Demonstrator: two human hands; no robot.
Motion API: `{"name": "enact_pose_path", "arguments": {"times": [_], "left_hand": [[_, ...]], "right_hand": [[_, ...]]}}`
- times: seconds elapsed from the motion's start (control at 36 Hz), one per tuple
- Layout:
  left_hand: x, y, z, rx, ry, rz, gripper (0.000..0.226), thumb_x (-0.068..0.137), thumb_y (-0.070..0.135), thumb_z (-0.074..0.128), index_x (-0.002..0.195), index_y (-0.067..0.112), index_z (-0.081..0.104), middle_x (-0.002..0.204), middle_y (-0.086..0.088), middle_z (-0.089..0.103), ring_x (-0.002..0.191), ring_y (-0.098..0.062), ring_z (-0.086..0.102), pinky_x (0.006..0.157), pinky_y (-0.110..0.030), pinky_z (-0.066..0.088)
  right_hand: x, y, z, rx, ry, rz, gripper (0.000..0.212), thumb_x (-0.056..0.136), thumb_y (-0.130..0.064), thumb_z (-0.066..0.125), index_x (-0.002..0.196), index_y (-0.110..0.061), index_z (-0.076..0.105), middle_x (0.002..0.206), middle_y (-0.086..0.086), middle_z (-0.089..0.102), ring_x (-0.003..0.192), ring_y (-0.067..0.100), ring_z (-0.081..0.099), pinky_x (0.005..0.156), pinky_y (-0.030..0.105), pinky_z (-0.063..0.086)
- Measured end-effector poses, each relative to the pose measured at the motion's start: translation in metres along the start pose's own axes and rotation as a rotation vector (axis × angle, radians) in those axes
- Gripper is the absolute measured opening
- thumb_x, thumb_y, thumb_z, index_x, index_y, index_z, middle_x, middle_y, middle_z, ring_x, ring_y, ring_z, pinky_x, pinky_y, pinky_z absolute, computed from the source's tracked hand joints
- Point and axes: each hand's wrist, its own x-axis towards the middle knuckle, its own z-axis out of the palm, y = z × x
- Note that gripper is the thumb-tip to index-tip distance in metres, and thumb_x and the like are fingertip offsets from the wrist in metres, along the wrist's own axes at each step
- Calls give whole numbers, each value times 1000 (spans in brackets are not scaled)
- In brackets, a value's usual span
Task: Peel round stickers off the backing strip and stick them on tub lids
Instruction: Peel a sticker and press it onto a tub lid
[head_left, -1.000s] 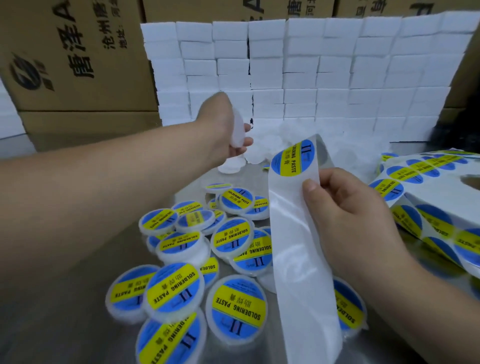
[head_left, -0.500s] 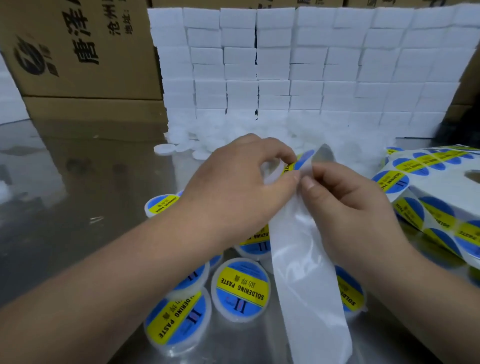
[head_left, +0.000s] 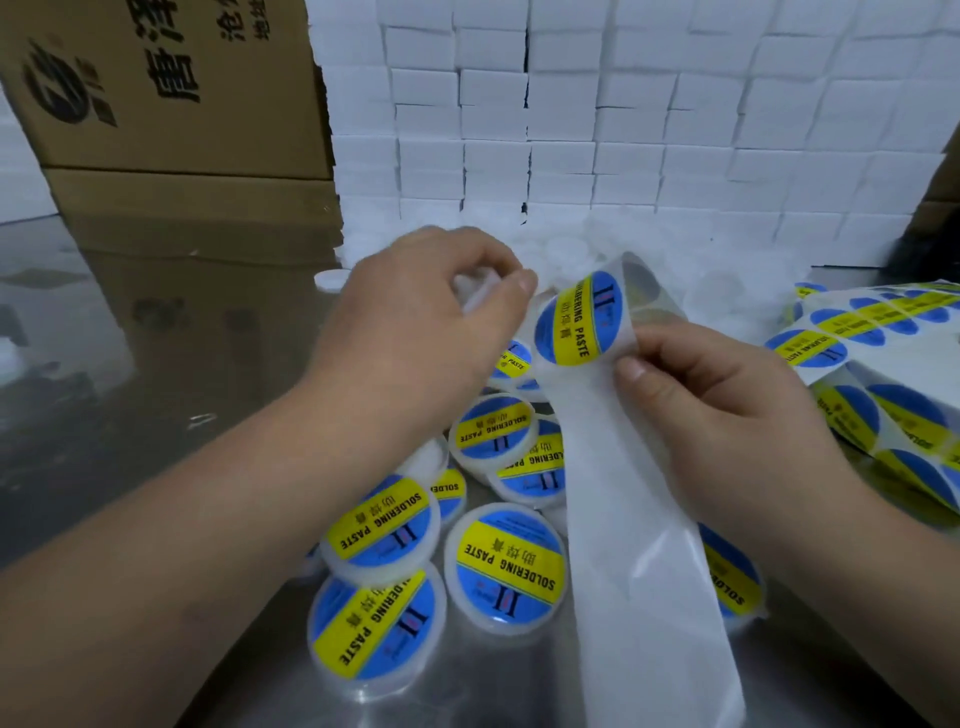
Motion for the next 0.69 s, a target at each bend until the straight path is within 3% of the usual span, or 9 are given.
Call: {"name": "enact_pose_path", "arguments": {"times": [0.11,0.22,0.28,0.36,0.44,0.53,0.58,0.64,0.69], "left_hand": [[-3,4,1,22,-167,59,17,64,53,58,77,43,63,87,20,60,82,5,53,74,-19,43],[-9,5,5,209,-277,209,31,74,51,66,97,31,67,100,13,58,98,-8,55,87,-36,45],[-8,4,4,184,-264,191,27,73,47,66,96,32,68,100,13,58,98,-9,55,87,-38,44],[-7,5,4,111,-295,108,18,68,52,60,84,44,63,97,16,59,97,0,52,88,-28,42],[-4,3,3,-5,-229,-20,17,66,59,62,71,43,63,84,20,62,78,6,53,67,-9,41],[6,-1,-2,-217,-29,-136,15,81,41,61,70,31,65,64,18,62,54,1,49,48,-8,39],[10,-4,-5,-261,97,-200,19,85,40,57,69,30,63,60,16,59,46,2,46,38,-7,35],[12,-8,-4,-242,145,-223,23,84,46,56,69,30,61,63,11,57,46,3,46,36,-6,32],[11,-9,-3,-214,138,-214,27,83,50,55,68,29,60,62,10,56,46,2,45,37,-7,32]], "right_hand": [[-1,-3,0,11,-15,-16,20,81,-27,49,87,-38,64,82,-5,67,78,14,61,72,39,51],[-1,-3,0,-34,-59,-41,15,81,-26,49,86,-31,62,76,3,62,70,18,56,66,38,45],[-1,-3,0,-65,-65,-78,16,82,-26,49,83,-37,60,80,0,62,71,15,56,64,32,44],[-1,-5,-1,-75,-50,-88,16,83,-27,49,83,-38,60,78,2,61,70,19,55,61,32,43],[-1,-4,-2,-69,-32,-61,22,81,-27,48,87,-43,63,81,-8,67,72,9,60,63,27,48],[0,-2,-3,-64,4,-28,26,80,-28,48,81,-48,64,76,-20,66,70,-4,59,60,12,45],[1,-1,-2,-96,40,-15,19,80,-30,49,89,-38,64,76,-8,66,65,5,59,61,23,48],[4,2,-3,-86,98,8,17,83,-26,55,94,-38,60,81,-8,65,64,13,60,62,34,48],[5,4,-4,-64,198,25,44,83,-14,60,99,-51,44,92,-23,60,57,9,58,61,34,48]]}}
